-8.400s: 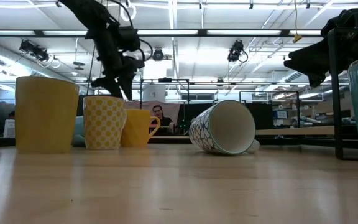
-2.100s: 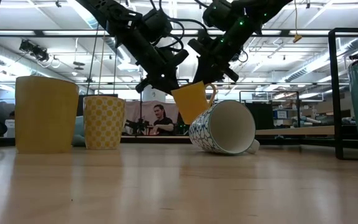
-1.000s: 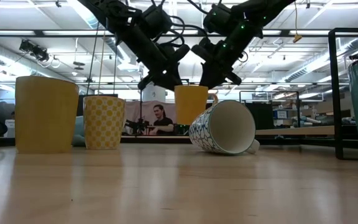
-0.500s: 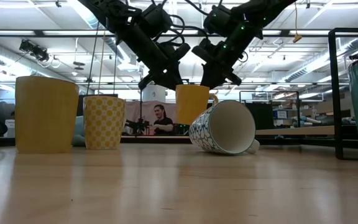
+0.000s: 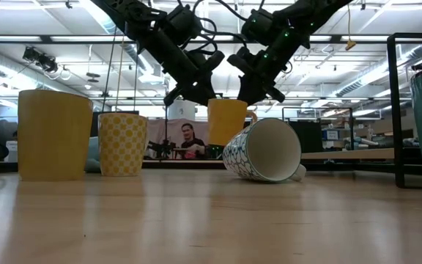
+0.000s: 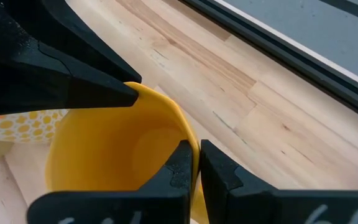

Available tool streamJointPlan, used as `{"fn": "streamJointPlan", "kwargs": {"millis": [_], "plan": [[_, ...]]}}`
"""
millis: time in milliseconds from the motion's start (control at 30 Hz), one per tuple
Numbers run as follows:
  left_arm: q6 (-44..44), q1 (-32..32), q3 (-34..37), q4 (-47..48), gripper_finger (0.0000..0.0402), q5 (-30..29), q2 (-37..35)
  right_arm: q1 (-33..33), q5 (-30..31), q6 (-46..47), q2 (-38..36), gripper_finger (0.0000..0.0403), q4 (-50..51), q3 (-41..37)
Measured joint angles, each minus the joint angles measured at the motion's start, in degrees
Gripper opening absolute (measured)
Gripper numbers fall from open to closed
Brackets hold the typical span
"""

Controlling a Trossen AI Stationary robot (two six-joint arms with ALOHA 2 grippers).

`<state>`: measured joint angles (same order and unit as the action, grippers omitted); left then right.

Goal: Place coffee mugs
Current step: Put the yellow mug on the shelf

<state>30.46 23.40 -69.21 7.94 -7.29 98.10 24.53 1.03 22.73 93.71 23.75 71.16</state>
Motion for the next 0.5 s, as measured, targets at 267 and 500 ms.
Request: {"fn": "streamJointPlan", "kwargs": {"millis": [267,500], "plan": [[-2.7,0.0,0.1,-0.6,0.0077,0.0,0.0,0.0,-0.9,0.1,-0.1,0.0021,0.4,0.0],[-2.6,0.1,0.1,-0.5,0.0144,-0.4,0.0,0.1,-1.1,0.0,-0.1,0.0020,0.6,0.0]]}}
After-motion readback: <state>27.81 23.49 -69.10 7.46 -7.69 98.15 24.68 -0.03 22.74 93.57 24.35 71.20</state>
